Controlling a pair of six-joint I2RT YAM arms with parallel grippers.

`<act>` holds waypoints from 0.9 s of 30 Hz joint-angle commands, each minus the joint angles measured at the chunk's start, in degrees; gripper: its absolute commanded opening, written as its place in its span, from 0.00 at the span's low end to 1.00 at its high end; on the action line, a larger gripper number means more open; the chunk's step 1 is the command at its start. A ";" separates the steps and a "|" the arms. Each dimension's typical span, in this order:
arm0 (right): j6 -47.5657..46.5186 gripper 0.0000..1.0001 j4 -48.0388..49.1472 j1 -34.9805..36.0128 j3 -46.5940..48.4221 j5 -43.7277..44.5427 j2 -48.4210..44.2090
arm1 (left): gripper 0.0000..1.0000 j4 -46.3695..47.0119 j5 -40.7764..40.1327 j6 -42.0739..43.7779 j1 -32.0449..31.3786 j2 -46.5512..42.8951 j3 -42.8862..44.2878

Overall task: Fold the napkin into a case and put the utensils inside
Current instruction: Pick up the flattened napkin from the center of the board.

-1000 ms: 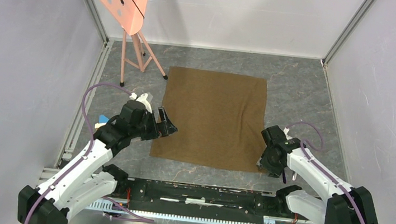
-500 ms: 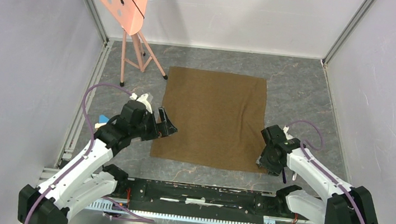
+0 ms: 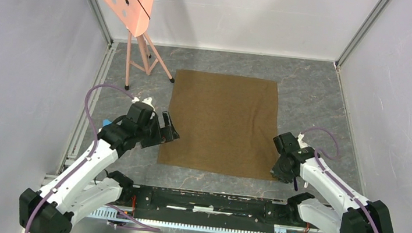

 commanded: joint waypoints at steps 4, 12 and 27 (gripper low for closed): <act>4.86 0.11 2.80 0.11 -2.90 -0.97 1.13 | 1.00 -3.15 0.57 -14.80 -0.42 -2.38 -5.41; 5.80 0.00 4.76 0.03 -4.46 -0.94 -2.26 | 1.00 -10.89 -11.67 -24.01 -6.79 0.52 -5.06; 1.82 0.00 9.12 0.07 -5.13 0.40 -7.75 | 0.98 -3.52 -13.23 -28.65 -7.00 7.47 -3.99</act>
